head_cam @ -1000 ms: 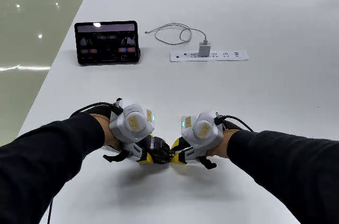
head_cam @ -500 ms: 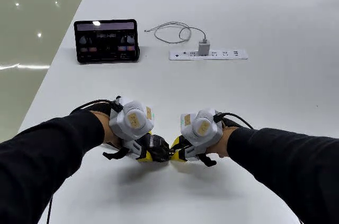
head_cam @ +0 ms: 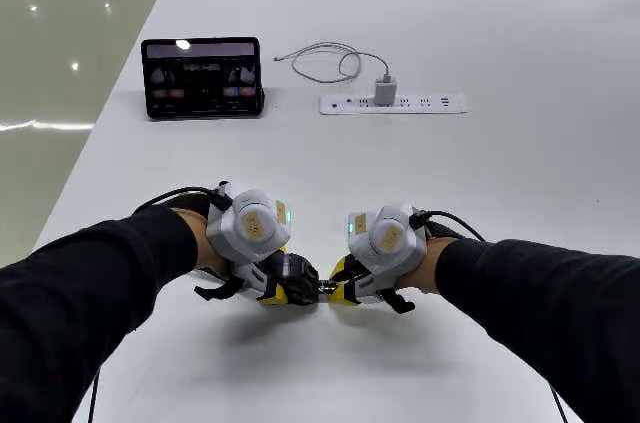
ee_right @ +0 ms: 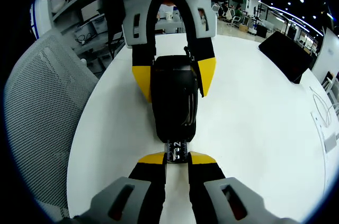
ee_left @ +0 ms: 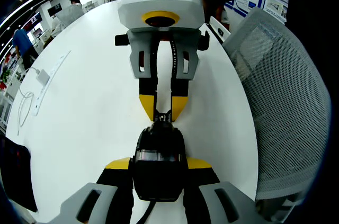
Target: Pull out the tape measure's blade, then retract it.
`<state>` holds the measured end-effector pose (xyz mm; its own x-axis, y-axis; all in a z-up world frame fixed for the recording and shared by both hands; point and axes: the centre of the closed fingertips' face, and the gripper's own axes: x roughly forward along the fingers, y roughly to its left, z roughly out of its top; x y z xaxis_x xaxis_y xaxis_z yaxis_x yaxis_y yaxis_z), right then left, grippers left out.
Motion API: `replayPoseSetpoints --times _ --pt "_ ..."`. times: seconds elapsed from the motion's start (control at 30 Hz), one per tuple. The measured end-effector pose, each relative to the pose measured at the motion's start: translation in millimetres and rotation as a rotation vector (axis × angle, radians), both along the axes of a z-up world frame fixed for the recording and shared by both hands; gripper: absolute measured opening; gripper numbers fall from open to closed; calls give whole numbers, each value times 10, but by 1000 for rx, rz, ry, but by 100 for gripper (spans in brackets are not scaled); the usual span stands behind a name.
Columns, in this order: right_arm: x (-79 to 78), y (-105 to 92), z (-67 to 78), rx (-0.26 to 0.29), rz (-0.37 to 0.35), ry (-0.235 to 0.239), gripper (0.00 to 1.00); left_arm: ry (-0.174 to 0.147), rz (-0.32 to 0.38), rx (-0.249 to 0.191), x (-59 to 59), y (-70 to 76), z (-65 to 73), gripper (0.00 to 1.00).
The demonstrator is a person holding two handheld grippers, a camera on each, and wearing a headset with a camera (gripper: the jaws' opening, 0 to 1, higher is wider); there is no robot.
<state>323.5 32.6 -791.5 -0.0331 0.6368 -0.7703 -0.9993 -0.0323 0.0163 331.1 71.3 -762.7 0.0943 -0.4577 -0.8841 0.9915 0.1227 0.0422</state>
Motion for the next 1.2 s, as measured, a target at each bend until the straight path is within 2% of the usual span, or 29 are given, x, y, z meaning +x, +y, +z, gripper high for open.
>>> replayPoseSetpoints --times 0.07,0.2,0.37,0.4,0.43,0.57,1.2 --pt "8 3 -2 -5 13 -9 12 0 4 -3 2 -1 2 32" --pt "13 18 -14 -10 -6 21 12 1 8 -7 4 -5 1 32" --pt "5 122 -34 5 -18 22 12 -1 10 -9 6 -3 2 32" --pt "22 108 -41 -5 25 -13 12 -1 10 -9 5 -3 1 32" --pt "17 98 -42 3 -1 10 11 -1 11 -7 7 3 1 32" --pt "41 70 -34 10 -10 25 10 0 11 -13 5 10 5 32" --pt "53 -46 -11 -6 -22 20 10 4 25 -11 5 28 10 32"
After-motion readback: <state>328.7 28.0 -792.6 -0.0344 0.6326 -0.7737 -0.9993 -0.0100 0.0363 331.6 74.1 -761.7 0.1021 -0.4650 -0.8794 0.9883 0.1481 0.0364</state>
